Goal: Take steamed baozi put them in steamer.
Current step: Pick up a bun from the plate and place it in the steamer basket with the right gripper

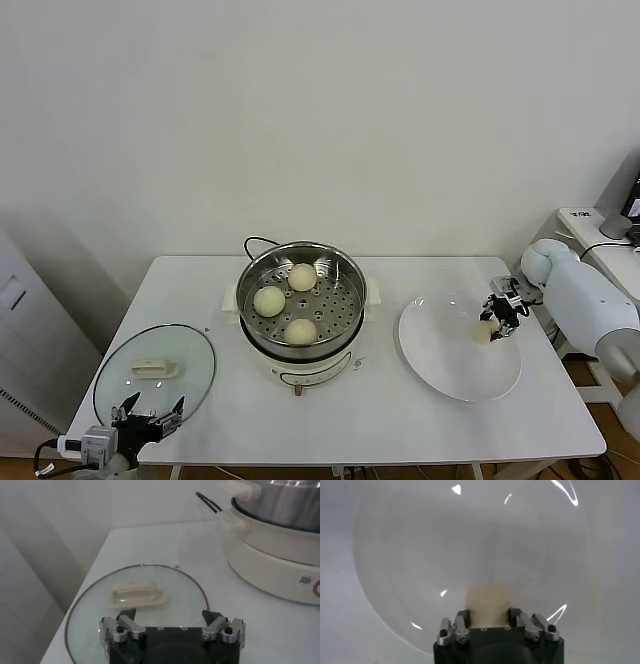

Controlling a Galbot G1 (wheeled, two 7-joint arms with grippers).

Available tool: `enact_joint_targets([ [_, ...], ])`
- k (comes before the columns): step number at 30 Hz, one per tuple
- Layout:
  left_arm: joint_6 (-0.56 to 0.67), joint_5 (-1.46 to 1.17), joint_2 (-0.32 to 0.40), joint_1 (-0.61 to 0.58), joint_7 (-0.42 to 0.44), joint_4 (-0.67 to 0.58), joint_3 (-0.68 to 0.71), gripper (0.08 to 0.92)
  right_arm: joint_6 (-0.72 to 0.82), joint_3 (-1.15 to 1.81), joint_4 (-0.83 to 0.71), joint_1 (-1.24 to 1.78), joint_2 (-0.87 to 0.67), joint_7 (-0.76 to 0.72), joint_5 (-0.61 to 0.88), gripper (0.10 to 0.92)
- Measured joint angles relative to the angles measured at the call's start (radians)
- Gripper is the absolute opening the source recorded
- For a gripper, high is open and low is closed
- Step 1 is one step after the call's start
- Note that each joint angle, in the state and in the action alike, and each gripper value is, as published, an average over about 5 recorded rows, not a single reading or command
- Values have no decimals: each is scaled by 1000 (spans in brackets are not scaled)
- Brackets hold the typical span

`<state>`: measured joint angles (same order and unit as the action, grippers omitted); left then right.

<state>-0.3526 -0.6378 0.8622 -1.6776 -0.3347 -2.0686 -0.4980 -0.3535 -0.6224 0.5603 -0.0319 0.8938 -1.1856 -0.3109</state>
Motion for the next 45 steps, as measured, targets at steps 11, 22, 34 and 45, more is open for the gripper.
enact_joint_targets([
  [11,-5,6,3,-3,-3,-10,-4,823,171,-344,272,-240,-134,4,325,450],
  [22,-4,11,4,-7,-4,-19,3,823,404,-713,548,-595,-163,63,676,450],
  [34,-4,17,7,-6,-4,-27,4,823,603,-923,679,-810,-27,151,952,458],
  [45,-4,17,10,-6,-5,-31,7,823,743,-966,739,-836,97,275,1135,458],
])
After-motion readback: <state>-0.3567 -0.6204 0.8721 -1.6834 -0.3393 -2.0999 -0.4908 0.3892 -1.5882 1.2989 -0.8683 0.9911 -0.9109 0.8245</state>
